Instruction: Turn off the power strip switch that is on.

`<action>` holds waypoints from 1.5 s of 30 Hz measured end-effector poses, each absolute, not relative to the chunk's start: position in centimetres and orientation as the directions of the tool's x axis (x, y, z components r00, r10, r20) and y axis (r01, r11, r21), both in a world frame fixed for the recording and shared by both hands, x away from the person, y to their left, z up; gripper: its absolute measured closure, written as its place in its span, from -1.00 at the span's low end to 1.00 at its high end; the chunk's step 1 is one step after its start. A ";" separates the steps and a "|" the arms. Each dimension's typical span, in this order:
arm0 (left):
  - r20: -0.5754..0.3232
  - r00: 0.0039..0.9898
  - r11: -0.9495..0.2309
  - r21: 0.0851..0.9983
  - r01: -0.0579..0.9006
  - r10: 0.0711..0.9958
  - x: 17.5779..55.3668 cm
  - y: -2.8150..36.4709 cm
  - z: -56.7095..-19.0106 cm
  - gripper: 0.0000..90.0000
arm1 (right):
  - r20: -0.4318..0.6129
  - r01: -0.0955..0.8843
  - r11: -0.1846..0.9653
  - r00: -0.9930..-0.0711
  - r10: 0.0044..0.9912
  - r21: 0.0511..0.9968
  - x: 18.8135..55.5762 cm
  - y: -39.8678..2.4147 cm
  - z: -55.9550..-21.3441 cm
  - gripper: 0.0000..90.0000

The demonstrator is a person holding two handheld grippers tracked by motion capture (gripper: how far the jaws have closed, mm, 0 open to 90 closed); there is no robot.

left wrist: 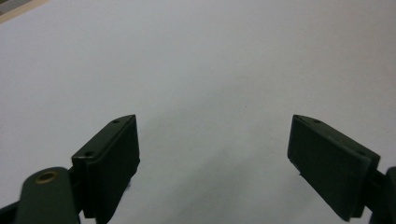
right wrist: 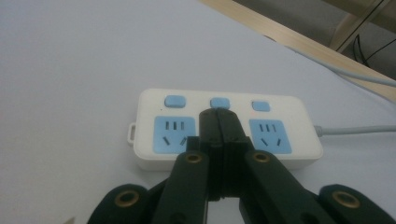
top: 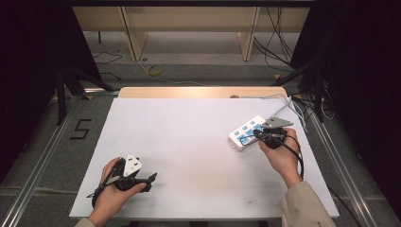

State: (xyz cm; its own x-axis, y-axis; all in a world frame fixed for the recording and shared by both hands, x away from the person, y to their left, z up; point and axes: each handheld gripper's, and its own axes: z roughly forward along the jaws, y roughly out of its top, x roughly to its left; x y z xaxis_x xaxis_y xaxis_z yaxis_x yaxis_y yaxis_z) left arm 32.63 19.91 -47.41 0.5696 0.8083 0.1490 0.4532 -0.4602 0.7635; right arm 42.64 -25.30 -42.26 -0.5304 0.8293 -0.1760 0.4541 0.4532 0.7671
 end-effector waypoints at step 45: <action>0.146 0.576 -0.463 0.762 0.453 0.804 32.6 19.8 -47.5 -0.63 | -0.166 0.527 0.456 -0.506 0.846 0.717 47.0 -26.0 -41.9 1.00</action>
